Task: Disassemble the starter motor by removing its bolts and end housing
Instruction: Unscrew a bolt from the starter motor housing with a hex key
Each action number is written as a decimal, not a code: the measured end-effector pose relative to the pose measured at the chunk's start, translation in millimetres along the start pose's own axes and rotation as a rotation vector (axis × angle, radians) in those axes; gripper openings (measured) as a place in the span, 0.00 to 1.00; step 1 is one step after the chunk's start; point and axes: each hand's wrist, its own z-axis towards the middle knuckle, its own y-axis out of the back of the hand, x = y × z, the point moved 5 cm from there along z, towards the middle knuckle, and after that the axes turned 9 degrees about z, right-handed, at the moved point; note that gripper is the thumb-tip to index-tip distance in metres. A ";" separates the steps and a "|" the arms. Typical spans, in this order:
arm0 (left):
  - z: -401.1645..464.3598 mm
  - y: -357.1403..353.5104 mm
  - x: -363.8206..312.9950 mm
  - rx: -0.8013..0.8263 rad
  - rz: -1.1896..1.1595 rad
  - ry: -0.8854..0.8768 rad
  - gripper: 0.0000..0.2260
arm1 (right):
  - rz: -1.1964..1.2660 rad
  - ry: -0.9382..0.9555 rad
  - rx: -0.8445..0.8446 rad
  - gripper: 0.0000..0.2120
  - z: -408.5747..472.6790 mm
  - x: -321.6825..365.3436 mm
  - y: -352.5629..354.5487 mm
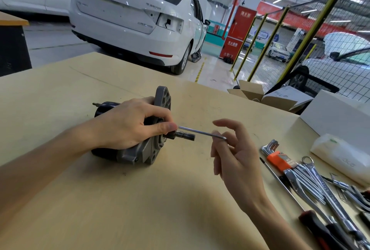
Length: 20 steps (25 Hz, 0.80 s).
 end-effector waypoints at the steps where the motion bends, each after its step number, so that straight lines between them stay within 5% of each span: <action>1: -0.4 0.1 -0.2 -0.003 0.000 0.000 0.12 | -0.007 -0.008 -0.014 0.08 0.6 -1.4 0.9; 7: -0.8 -0.4 0.1 -0.001 0.001 -0.003 0.11 | -0.036 -0.024 -0.085 0.01 3.3 -6.7 6.8; 11: -0.8 1.2 -1.1 -0.006 0.001 -0.007 0.12 | 0.038 -0.067 -0.082 0.14 6.1 -3.3 9.5; 15: -0.2 -0.2 1.2 -0.002 0.015 0.000 0.12 | 0.228 -0.087 0.092 0.28 3.0 1.9 -1.1; 20: 0.4 1.1 -0.8 0.000 0.016 -0.003 0.13 | 0.142 0.012 0.147 0.27 -1.0 7.0 -3.6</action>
